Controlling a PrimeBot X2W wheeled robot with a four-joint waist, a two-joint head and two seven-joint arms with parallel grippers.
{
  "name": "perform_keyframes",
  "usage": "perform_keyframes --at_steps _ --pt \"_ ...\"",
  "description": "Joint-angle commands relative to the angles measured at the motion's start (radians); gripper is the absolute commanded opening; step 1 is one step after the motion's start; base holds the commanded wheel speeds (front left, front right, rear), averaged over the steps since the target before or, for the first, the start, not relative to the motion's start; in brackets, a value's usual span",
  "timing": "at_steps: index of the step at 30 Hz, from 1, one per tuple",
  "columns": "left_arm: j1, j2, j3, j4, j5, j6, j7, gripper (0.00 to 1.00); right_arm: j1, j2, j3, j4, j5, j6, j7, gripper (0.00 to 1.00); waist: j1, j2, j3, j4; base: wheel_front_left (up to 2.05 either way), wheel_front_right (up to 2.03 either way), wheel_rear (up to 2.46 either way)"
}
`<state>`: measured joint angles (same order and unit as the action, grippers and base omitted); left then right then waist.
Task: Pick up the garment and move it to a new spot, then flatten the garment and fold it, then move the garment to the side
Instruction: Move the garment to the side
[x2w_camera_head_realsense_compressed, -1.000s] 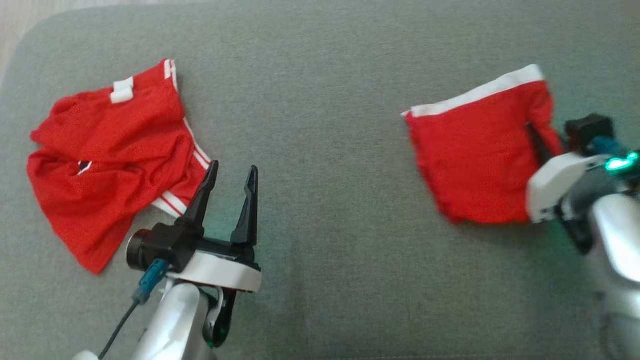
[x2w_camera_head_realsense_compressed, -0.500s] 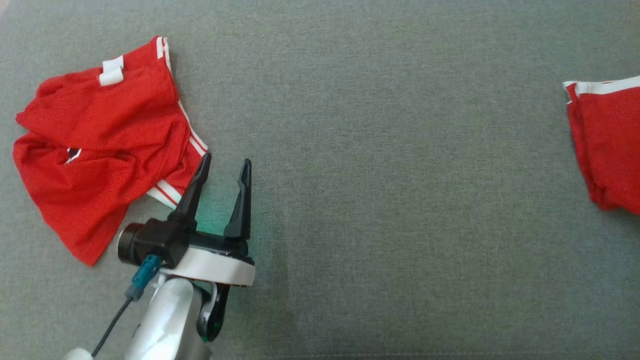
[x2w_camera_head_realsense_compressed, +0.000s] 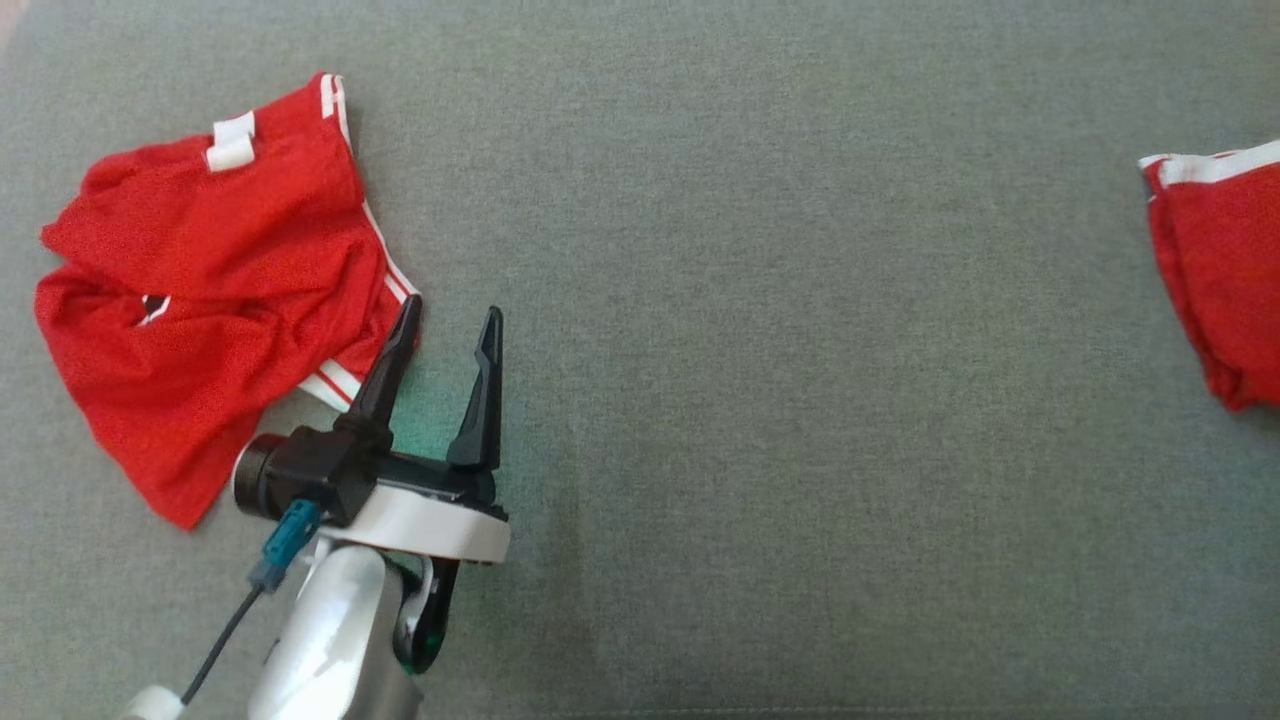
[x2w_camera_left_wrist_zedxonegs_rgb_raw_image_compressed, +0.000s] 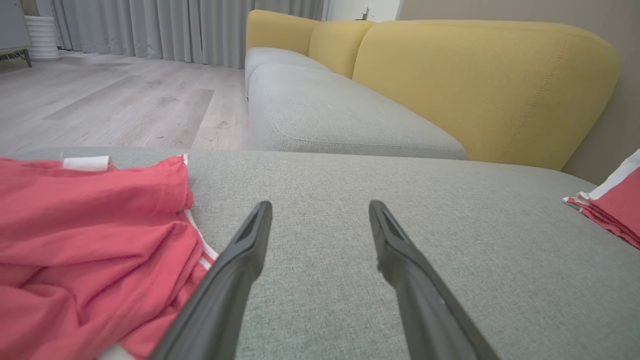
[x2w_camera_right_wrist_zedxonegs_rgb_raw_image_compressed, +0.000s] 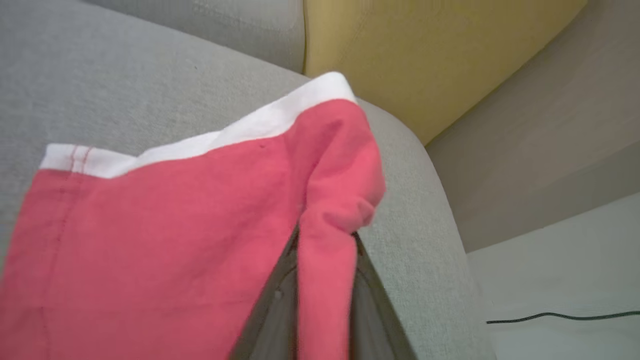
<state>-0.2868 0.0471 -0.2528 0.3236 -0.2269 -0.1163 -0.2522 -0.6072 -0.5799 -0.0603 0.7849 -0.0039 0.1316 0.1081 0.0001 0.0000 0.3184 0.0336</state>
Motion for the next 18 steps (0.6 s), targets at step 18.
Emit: perform_keyframes --at_steps 18 --pt "0.072 0.003 0.046 -0.045 0.001 0.005 -0.010 1.00 0.036 0.264 0.047 -0.315 0.082 -0.001 -0.197 1.00 -0.0001 0.0000 -0.247 -0.051 0.00 0.00 0.00"
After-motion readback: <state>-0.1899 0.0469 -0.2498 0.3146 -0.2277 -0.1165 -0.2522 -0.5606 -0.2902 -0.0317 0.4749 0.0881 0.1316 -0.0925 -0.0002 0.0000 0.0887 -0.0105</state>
